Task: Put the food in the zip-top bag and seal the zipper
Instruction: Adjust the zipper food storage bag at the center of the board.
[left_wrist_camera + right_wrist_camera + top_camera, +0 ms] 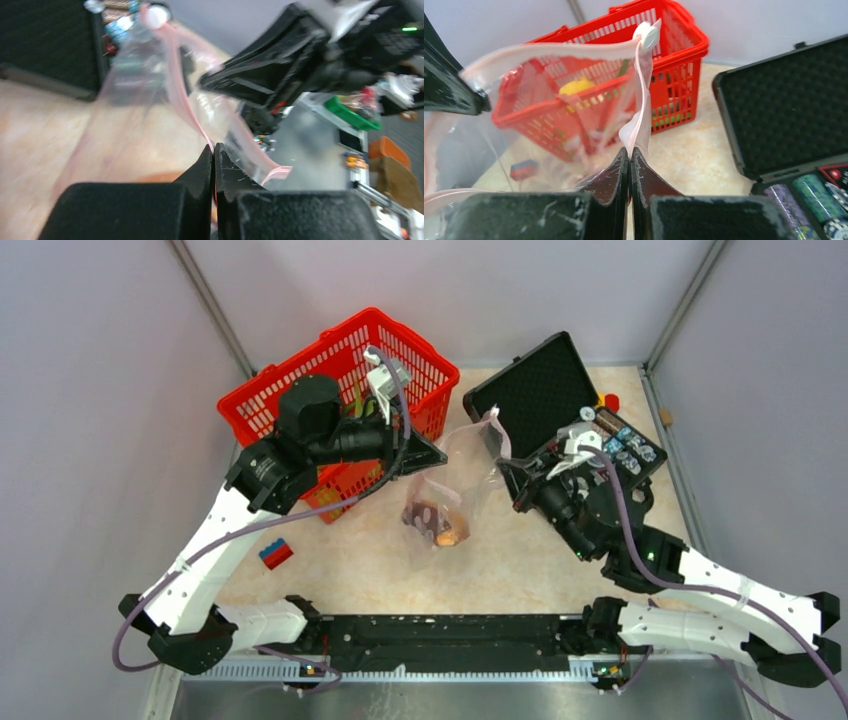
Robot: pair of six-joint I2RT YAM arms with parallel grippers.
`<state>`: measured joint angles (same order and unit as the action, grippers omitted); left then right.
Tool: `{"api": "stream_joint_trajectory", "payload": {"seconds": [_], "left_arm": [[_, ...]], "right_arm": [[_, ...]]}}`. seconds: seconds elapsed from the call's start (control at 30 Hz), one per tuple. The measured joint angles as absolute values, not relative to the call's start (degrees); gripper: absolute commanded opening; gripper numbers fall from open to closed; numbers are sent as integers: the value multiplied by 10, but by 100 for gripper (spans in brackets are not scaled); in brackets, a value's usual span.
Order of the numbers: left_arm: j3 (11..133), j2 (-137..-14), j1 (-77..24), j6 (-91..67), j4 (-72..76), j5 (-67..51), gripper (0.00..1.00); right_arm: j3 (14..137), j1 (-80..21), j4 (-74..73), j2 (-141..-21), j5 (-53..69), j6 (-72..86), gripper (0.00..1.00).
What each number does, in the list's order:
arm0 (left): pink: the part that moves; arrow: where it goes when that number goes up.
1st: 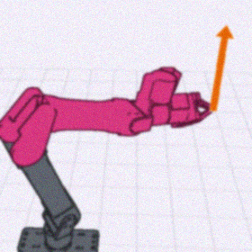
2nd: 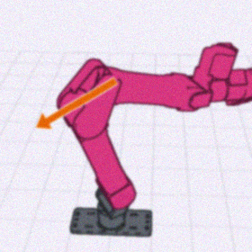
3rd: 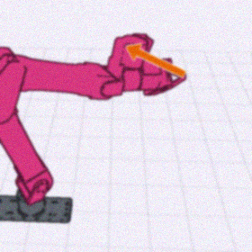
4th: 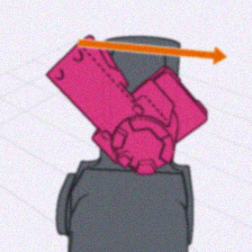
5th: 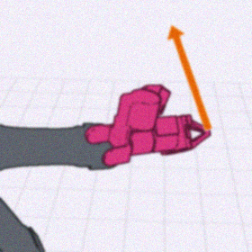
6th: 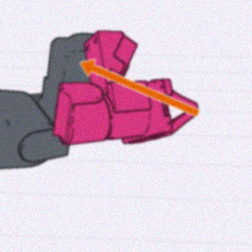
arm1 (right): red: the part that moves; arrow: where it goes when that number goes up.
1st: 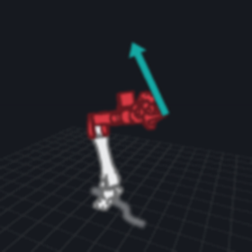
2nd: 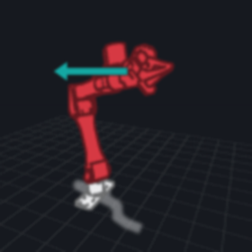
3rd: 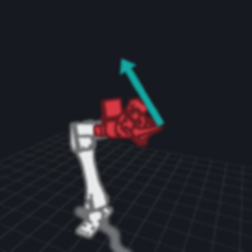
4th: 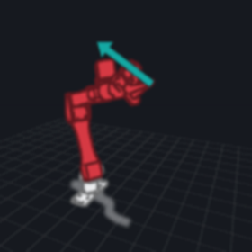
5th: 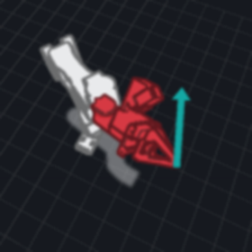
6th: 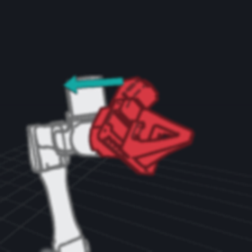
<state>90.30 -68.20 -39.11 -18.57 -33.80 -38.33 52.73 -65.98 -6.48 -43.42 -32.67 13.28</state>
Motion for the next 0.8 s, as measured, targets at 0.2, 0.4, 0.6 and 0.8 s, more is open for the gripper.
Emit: {"api": "stream_joint_trajectory", "payload": {"seconds": [0.2, 0.4, 0.6, 0.8], "left_arm": [[888, -717, -389, -163, -398, -278, 0], [823, -730, -403, -178, -355, -294, 0], [755, -717, -395, -192, -357, -261, 0], [647, -703, -393, -222, -371, -209, 0]], "right_arm": [[502, -660, -7, -384, -313, 105, 0], [569, -660, -23, -395, -152, 61, 0], [595, -646, -104, -566, -200, 101, 0], [581, -641, -156, -689, -170, 138, 0]]}}
